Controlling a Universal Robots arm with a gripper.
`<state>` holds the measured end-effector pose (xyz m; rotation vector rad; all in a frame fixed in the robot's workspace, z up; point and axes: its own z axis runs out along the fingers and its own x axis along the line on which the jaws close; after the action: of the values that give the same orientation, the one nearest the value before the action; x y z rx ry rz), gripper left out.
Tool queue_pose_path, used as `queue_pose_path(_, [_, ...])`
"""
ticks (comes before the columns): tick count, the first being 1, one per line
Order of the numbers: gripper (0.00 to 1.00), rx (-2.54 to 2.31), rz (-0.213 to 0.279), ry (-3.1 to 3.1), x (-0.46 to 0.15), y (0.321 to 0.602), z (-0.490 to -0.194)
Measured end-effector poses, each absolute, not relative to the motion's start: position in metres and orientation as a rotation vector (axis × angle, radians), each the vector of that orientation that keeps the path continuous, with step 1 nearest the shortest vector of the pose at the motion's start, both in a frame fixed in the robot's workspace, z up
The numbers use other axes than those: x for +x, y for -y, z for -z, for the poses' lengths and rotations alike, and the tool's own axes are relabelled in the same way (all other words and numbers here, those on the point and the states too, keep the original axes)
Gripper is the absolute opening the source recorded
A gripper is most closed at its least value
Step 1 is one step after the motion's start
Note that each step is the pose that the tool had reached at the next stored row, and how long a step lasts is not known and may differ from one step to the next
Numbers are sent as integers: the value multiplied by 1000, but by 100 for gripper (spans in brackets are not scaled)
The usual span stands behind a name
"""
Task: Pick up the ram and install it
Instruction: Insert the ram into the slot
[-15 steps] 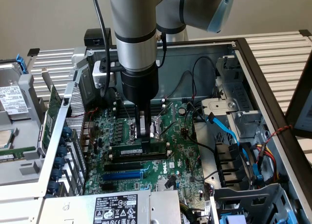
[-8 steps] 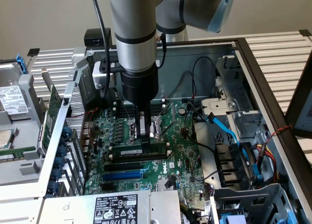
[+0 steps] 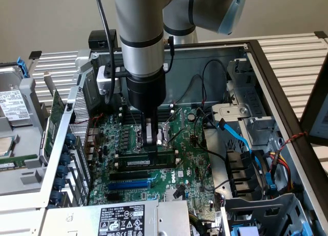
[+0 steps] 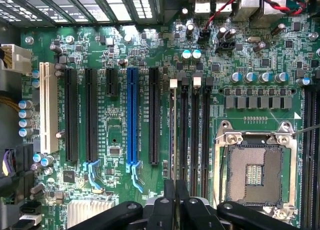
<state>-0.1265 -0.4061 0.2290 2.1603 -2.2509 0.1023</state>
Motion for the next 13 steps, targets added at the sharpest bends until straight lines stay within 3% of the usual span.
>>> queue_pose_path(1, [13, 2161, -102, 2251, -126, 406, -229])
queue_pose_path(2, [20, 2160, -102, 2250, -127, 406, -229])
queue_pose_path(13, [20, 2163, -94, 2253, -128, 406, -237])
